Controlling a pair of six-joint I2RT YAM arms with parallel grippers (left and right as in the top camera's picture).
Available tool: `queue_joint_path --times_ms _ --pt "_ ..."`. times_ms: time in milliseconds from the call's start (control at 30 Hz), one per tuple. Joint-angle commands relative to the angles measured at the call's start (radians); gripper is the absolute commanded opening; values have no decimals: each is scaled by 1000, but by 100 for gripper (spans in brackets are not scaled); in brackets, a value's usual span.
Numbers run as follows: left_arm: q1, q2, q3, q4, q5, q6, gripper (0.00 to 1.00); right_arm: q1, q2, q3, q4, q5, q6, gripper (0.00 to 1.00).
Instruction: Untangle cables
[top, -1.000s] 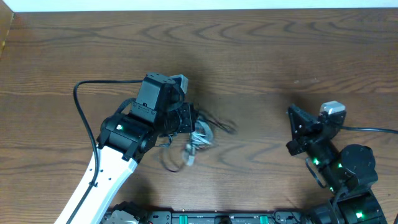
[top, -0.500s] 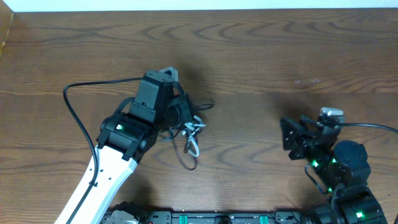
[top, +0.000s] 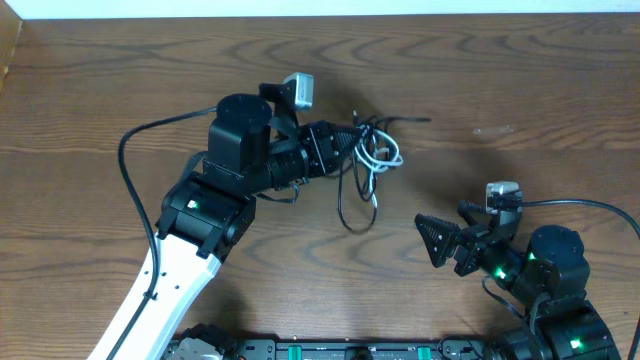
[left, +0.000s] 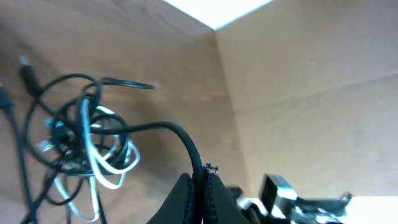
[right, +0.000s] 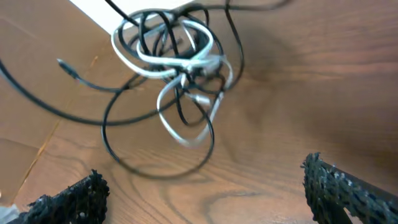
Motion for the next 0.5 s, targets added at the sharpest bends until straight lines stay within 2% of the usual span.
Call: queue_joint_path --times_ms 0,100,233,467 --pt "3 -4 2 13 134 -92 8 -4 -4 -11 42 -16 -8 99" --pt "3 -4 2 31 194 -89 8 -4 7 -11 80 4 169 99" --pt "3 -4 2 82 239 -18 8 -3 54 -11 50 -19 555 99" --pt "0 -4 2 109 266 42 8 -3 187 -11 52 -153 818 98"
